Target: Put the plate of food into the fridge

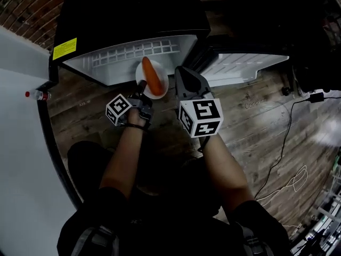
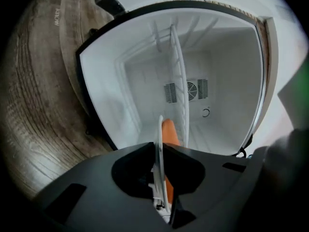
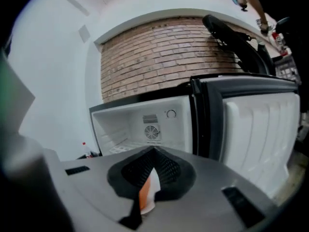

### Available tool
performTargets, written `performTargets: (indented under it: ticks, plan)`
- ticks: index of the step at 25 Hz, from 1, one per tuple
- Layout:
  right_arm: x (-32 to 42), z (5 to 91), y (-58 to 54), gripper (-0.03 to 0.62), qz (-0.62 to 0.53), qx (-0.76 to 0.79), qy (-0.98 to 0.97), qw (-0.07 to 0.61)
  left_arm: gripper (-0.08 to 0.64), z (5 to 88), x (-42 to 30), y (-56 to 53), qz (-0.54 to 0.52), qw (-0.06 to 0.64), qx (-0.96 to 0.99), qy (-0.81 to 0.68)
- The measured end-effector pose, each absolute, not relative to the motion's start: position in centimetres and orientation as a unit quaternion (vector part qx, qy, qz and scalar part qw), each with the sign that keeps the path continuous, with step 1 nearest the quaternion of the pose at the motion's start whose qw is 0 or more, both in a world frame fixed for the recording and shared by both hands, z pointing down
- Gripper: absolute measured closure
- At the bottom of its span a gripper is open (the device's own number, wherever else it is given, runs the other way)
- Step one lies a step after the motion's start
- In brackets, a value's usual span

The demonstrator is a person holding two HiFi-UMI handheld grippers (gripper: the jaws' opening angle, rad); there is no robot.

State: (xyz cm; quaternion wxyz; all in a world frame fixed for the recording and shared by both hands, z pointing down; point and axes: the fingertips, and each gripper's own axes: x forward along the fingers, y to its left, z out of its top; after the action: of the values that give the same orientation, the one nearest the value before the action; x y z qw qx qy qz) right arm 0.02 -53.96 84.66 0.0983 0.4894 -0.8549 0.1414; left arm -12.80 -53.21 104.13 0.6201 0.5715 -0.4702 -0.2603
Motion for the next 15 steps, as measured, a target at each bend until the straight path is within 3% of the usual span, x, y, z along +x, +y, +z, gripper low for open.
performTargets:
  ticks: [15]
  plan:
    - [0.7,88.5,-53.8,0.578,0.143,0.478,-0.851,0.163,0.528,110.3,-16.7,-63.2,-0.282,0.585,0.563,-0.511]
